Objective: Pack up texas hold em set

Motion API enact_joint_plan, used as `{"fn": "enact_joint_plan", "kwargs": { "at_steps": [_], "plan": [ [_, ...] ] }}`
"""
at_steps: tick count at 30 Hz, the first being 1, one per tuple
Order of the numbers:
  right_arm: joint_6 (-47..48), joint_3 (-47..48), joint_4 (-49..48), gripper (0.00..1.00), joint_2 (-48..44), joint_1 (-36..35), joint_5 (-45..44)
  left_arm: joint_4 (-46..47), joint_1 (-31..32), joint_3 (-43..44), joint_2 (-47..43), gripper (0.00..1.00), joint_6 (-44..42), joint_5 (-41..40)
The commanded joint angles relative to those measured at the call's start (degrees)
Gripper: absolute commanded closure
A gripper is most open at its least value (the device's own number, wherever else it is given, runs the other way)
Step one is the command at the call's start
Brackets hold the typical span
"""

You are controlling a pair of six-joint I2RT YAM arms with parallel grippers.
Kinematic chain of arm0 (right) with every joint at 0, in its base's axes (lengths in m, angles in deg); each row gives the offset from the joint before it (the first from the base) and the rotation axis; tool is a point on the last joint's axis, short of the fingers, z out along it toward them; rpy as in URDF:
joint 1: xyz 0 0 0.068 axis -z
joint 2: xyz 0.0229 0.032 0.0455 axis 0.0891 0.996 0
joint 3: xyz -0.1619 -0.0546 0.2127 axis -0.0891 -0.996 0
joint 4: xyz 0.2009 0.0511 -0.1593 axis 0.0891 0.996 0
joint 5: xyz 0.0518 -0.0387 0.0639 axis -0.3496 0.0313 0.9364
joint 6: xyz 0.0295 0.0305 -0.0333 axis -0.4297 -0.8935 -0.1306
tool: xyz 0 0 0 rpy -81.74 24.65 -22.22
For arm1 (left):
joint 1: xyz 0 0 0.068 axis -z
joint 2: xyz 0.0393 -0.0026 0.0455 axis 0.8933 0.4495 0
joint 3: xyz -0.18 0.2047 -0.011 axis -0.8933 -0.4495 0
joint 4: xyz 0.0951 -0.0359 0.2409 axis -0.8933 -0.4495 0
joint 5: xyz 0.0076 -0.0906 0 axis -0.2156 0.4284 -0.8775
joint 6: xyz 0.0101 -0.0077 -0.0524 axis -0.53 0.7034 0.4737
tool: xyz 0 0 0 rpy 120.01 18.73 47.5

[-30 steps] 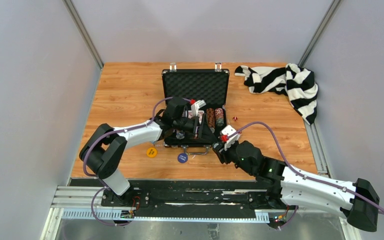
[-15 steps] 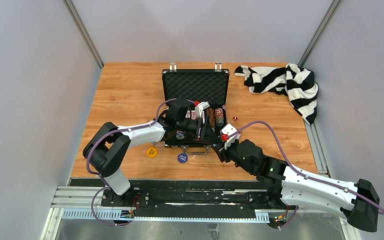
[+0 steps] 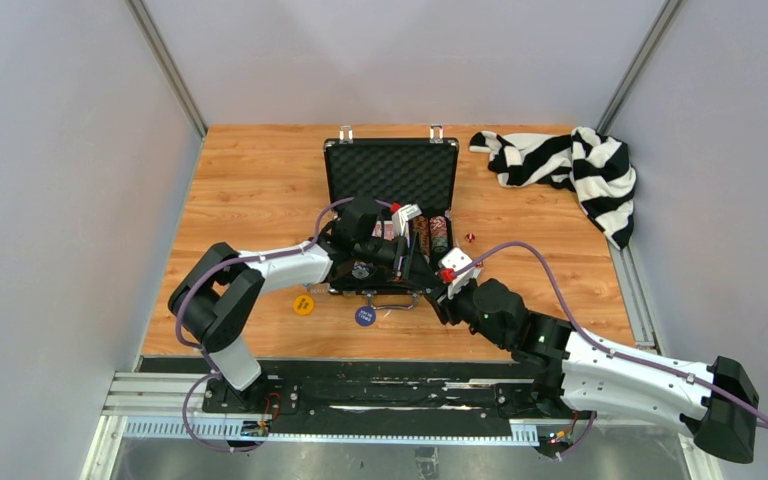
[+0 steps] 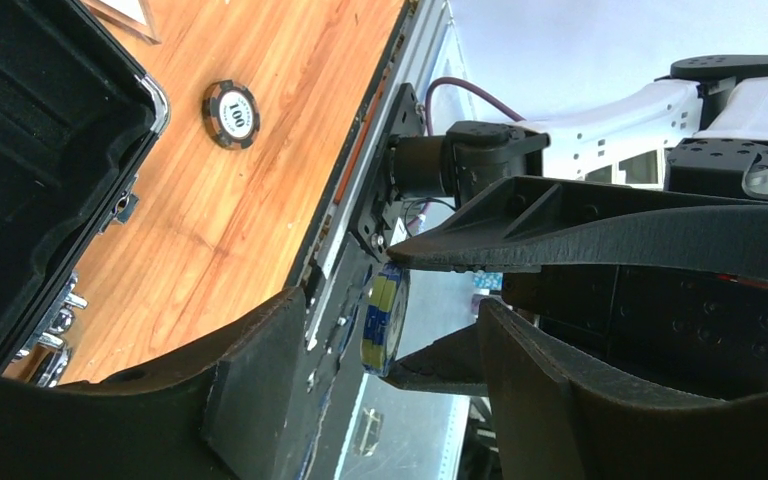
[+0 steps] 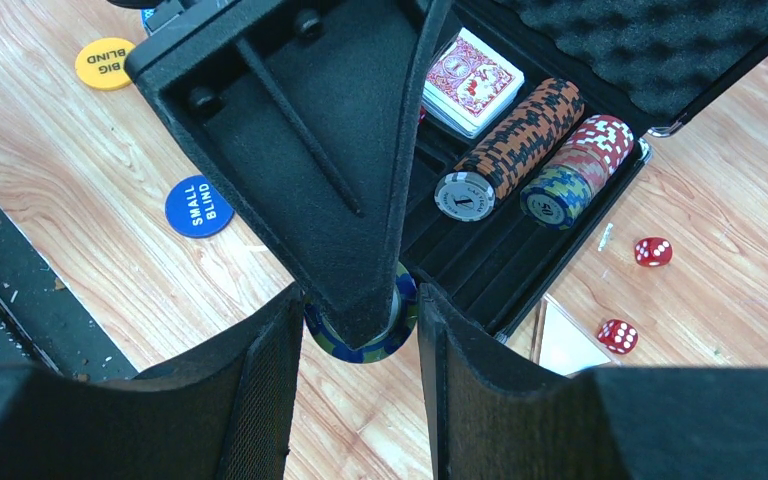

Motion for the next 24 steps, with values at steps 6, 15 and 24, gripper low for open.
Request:
{"fn": "enact_joint_plan", "kwargs": {
  "at_steps": [6,15,24],
  "plan": [
    [1.1,2.0,-1.0,0.56,-0.1,0.9,0.1,1.4,0.4,1.1,0.8,0.60,-0.5,1.8],
    [0.4,0.9,-1.1,0.56,0.9,1.4,0.1,7.8,0.4,1.3,3.7,1.00,2.1,3.2],
    [-0.4,-0.4,9.8,0.39,-8.6,1.4,8.1,8.9,-5.8,5.4,5.6,1.00,-2.3,3.3]
  ]
}}
